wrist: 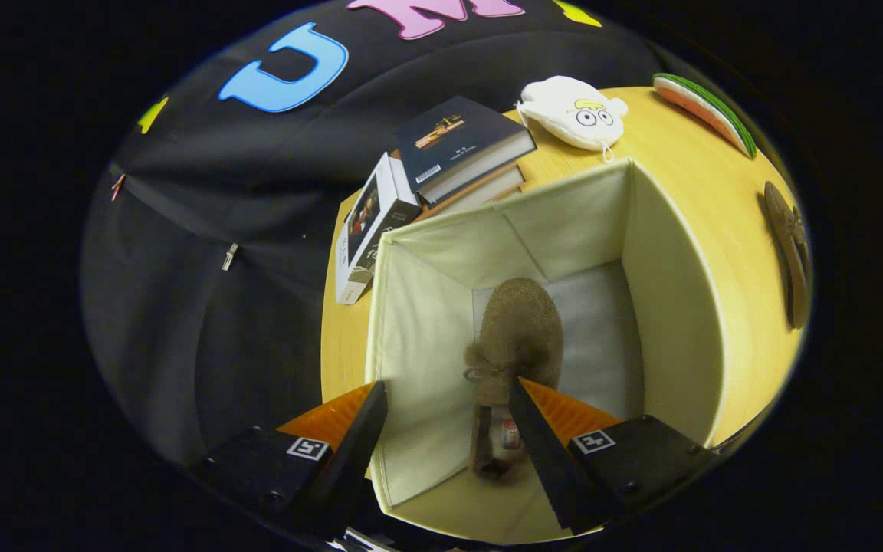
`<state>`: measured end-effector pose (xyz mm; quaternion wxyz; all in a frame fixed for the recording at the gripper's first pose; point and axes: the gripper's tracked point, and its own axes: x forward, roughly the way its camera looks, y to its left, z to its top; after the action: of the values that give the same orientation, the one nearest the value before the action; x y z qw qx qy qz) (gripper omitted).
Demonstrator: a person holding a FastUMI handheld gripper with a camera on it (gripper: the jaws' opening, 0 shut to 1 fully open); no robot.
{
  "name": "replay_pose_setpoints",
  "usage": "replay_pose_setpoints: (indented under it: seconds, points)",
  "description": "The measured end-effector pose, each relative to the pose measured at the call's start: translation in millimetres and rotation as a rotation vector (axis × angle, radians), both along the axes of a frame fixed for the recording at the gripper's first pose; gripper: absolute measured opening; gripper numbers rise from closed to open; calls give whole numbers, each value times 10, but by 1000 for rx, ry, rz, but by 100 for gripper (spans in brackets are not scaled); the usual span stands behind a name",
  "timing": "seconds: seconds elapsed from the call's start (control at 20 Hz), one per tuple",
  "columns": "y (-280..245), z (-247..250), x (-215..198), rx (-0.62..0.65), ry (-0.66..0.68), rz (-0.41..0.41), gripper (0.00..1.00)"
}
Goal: Open the storage box then place both shoes into the box .Put the left shoe in first, then the right shoe, with the right side of both shoes facing outward in a uniform manner.
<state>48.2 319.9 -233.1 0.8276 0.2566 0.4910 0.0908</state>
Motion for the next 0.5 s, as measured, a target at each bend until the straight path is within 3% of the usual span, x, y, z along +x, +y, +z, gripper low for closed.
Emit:
replay_pose_setpoints:
  seconds: [0.25,0.5]
  points:
    - [-243,506,-162,-52,-125,86,99]
    - [-1074,933,-289,-174,-258,82,98]
